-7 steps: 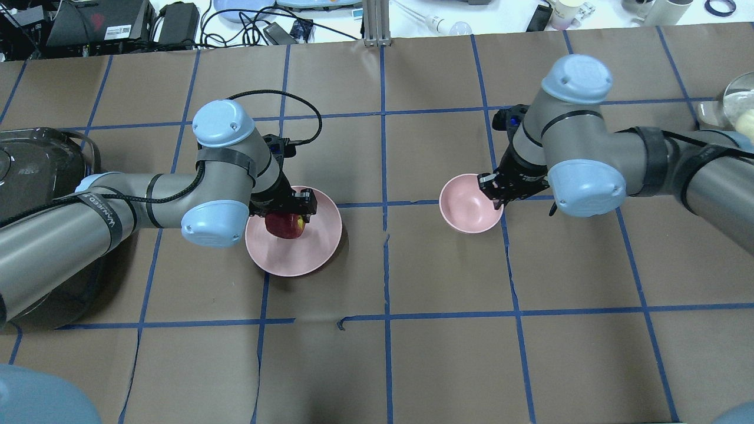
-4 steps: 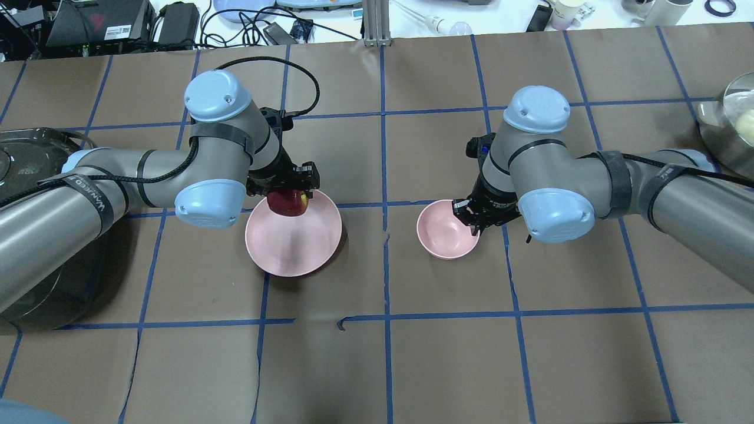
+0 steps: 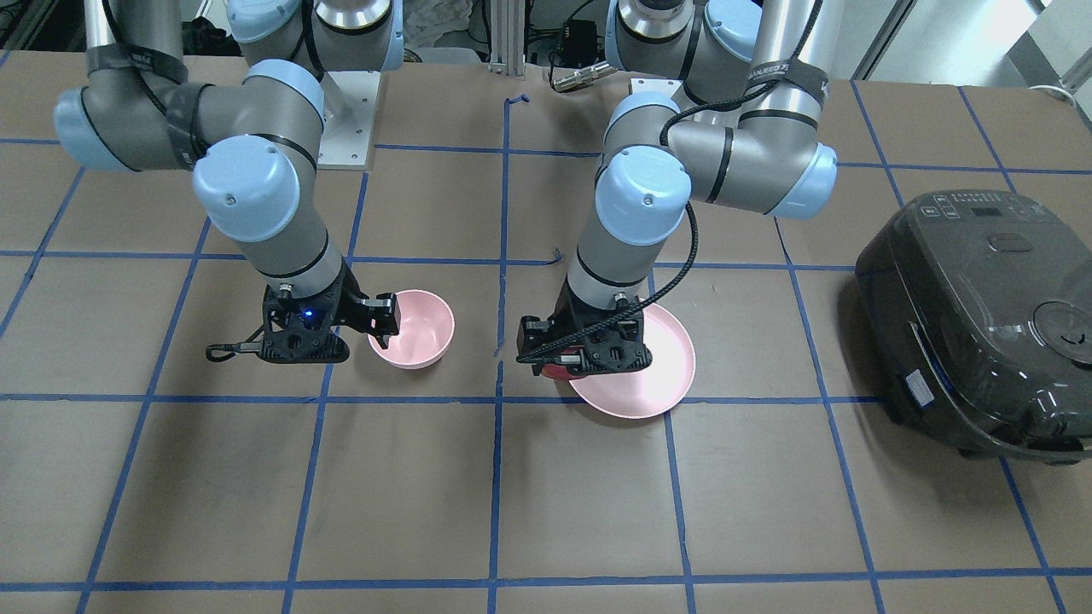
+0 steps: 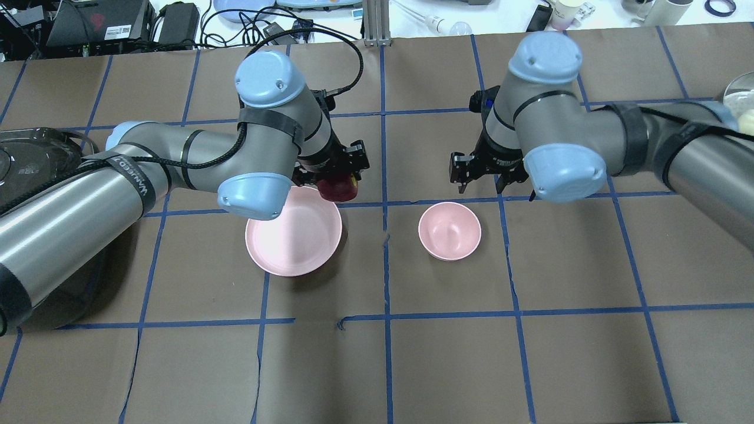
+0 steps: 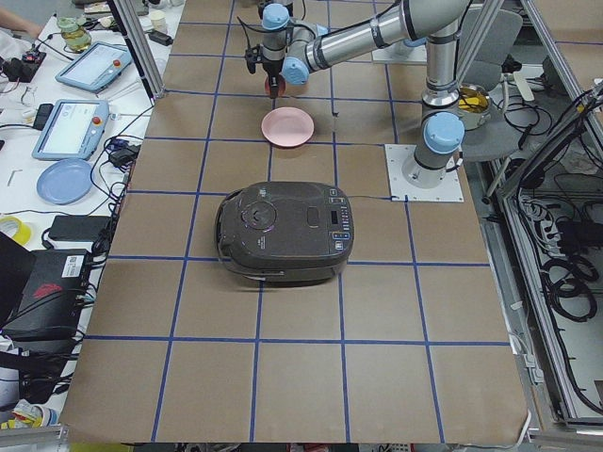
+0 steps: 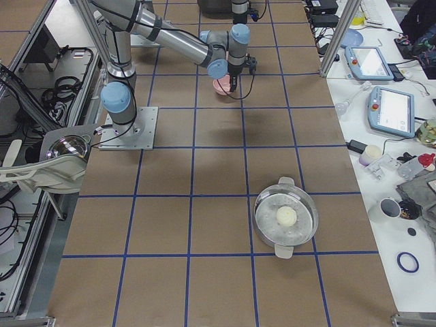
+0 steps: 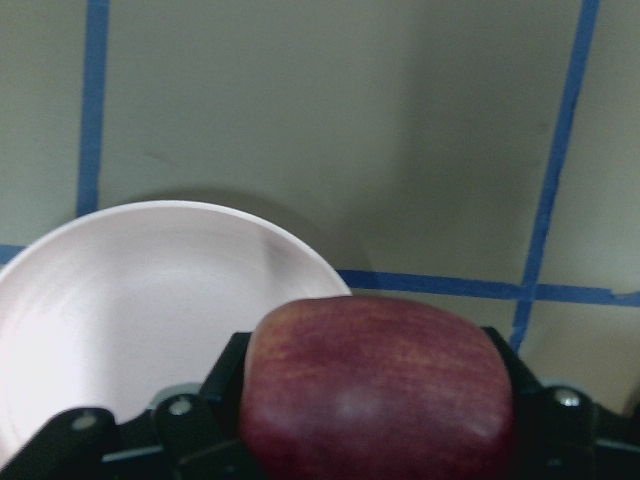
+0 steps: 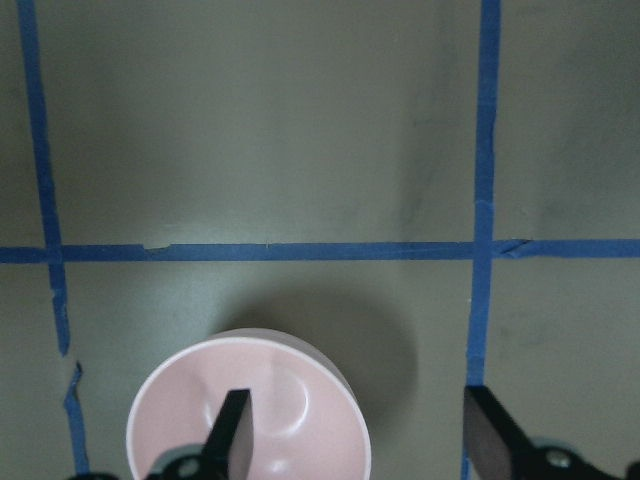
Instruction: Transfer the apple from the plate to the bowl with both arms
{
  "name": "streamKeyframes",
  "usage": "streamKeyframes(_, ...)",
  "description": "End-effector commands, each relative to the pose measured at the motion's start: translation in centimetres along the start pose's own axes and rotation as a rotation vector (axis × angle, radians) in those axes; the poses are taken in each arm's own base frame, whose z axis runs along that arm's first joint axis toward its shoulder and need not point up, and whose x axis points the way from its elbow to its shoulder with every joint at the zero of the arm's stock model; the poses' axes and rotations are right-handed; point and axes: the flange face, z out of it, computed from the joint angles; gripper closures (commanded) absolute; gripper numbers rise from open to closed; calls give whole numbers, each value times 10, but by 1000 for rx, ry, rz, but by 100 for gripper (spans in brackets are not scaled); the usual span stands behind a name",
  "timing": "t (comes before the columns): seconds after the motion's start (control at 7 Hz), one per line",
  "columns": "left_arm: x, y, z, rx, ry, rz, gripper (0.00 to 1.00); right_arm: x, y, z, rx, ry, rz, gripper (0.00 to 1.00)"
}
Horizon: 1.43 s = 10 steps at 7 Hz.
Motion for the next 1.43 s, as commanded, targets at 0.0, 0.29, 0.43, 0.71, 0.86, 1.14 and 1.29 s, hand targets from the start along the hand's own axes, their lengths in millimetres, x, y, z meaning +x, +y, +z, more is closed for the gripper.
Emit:
streamKeyframes(0.0,52,28,14,24,35,-22,81,-4,-1,-93,-38,50,3,0)
streamKeyframes(0.29,113,73,42,55,89,-22,88,-2,19,-179,-20,100,2,0)
streamKeyframes(0.43,135,89,50,56,104,-34,88,-5,21,-203,-12,96,0,0)
streamKeyframes(0.71,165,118,63,40,93,-10,79,-9,18,-235,62,73,-4,0)
streamKeyframes(0.86,167,126,71,28,80,2,60,-9,18,-236,65,73,-6,0)
streamKeyframes(1.14,165,121,79,51,42,12,15,-9,18,-236,65,73,-4,0)
streamKeyframes(1.29,164,120,78,57,38,12,10,-9,17,-236,67,72,-4,0)
